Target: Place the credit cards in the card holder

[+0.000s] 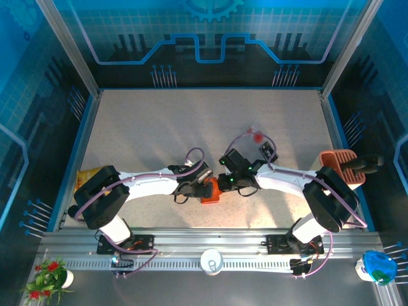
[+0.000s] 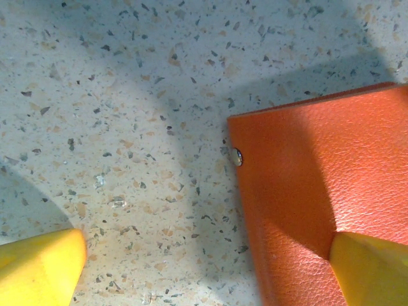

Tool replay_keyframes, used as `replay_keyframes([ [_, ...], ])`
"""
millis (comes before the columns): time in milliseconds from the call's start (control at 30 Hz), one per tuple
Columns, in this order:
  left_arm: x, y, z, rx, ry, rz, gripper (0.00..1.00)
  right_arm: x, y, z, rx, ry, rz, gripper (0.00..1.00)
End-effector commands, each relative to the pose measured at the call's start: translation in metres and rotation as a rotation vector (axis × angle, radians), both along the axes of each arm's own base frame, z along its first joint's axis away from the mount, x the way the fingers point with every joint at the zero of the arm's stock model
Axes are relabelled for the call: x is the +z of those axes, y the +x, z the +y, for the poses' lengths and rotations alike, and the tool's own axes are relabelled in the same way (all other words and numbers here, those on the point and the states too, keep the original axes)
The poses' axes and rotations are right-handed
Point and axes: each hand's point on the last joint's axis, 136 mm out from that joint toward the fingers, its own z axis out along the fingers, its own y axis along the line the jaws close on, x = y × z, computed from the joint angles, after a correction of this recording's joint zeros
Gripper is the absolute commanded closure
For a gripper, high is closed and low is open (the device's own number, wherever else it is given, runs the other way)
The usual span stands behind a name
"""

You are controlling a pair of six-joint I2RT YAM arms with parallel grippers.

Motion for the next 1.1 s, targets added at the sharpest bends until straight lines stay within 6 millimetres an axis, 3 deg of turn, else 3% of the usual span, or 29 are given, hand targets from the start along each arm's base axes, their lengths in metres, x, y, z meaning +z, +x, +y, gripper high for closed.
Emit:
replay_keyframes([
  [0, -0.028, -0.023, 0.029, 0.004, 0.117, 0.08, 0.01, 0.009, 0.005, 0.0, -0.017, 0.019, -0.008, 0.8],
  [233, -0.029, -0.024, 0.03, 0.003, 0.117, 0.084, 0.01, 0.01, 0.005, -0.002, -0.024, 0.021, -0.009, 0.81],
  [400, -0.028, -0.023, 0.029, 0.003, 0.118, 0.08, 0.01, 0.01, 0.005, -0.002, -0.022, 0.028, -0.006, 1.0],
  [733, -0.03, -0.024, 0.03, 0.002, 0.116, 0.083, 0.01, 0.02, 0.002, 0.016, -0.023, 0.148, 0.01, 1.0],
  [1067, -0.031, -0.025, 0.03, 0.004, 0.114, 0.083, 0.01, 0.01, 0.001, 0.03, -0.019, 0.175, 0.037, 1.0],
])
